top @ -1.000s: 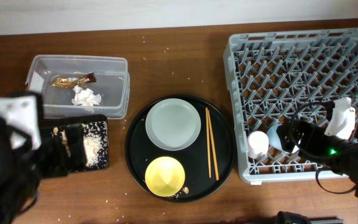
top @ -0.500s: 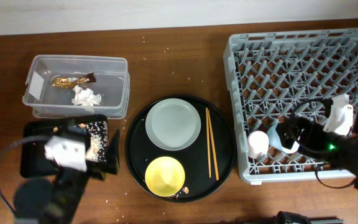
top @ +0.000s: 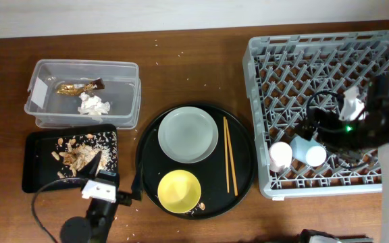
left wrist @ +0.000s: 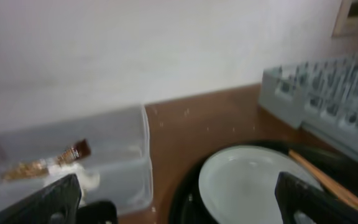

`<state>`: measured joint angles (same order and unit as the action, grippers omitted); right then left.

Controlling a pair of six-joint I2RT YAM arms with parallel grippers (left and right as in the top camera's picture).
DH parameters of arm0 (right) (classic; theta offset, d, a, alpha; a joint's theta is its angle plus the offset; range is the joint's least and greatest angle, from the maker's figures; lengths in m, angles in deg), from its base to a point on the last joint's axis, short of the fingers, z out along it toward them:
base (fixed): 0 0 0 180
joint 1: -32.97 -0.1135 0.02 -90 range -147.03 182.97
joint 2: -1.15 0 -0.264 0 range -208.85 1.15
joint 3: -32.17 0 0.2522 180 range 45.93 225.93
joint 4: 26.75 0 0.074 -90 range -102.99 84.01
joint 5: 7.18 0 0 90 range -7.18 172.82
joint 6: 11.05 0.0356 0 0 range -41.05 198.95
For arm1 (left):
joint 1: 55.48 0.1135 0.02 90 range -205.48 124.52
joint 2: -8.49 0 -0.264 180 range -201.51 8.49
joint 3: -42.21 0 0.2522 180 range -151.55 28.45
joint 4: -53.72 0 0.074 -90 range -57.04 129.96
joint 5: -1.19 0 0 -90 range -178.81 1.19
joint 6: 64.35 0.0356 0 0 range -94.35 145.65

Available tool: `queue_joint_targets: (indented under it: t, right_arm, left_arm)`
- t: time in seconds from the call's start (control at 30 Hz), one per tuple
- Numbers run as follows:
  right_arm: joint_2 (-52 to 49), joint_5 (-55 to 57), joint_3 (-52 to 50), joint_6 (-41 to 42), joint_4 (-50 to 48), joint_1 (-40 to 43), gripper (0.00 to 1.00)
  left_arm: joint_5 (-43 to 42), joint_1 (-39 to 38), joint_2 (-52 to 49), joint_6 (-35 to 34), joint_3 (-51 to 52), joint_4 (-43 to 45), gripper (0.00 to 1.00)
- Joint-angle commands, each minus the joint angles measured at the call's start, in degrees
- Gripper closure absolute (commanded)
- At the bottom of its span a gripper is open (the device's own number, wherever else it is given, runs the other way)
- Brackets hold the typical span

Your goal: Sort waste into correct bins and load items into the dishwasher rack

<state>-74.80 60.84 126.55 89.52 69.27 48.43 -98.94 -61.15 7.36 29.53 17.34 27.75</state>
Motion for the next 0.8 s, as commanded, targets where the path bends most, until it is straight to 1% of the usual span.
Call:
queue_joint_targets:
  t: [0.0, 0.07, 0.33, 0.43, 0.47, 0.5, 0.57, 0.63, 0.7, 0.77]
  right_arm:
    - [-4.9, 0.1, 0.3, 0.2, 0.0, 0.3, 0.01]
    - [-8.1, 0.1, 0.3, 0.2, 0.0, 0.3, 0.01]
    - [-21.3, 0.1, 0.3, 0.2, -0.2, 0.3, 0.01]
    - [-24.4, -0.4, 0.3, 1.3, -3.2, 0.3, 0.01]
    - [-24.9, -1.8, 0.5, 3.5, -5.0, 0.3, 0.01]
    - [-24.9, -4.4, 0.8, 3.3, -6.0, 0.3, 0.01]
    - [-24.0, -4.4, 2.8, 0.5, -5.0, -0.2, 0.01]
    - [-19.7, -2.7, 5.4, -3.3, -3.8, -2.1, 0.01]
    - [-12.1, 3.2, 7.1, -3.3, -3.7, -7.0, 0.01]
    - [-3.5, 8.8, 7.2, -3.3, -6.7, -14.9, 0.01]
  left_arm:
    - [-4.7, 0.2, 0.9, 0.9, 10.1, 8.4, 0.0]
    - [-4.5, 0.2, 0.8, 0.9, 10.6, 9.5, 0.01]
    - [-4.5, 0.2, 0.8, 0.9, 10.6, 8.9, 0.01]
    - [-4.5, 0.2, 0.8, 0.9, 10.6, 8.9, 0.01]
    - [-4.5, 0.2, 0.8, 0.9, 10.6, 8.9, 0.01]
    - [-4.5, 0.2, 0.8, 0.9, 10.6, 8.9, 0.01]
    - [-4.5, 0.2, 0.8, 0.9, 10.6, 8.9, 0.01]
    - [-4.5, 0.2, 0.8, 0.9, 10.6, 8.9, 0.0]
    - [-4.5, 0.2, 0.8, 0.9, 10.6, 8.9, 0.0]
    - [-4.5, 0.2, 0.8, 0.9, 10.6, 8.9, 0.01]
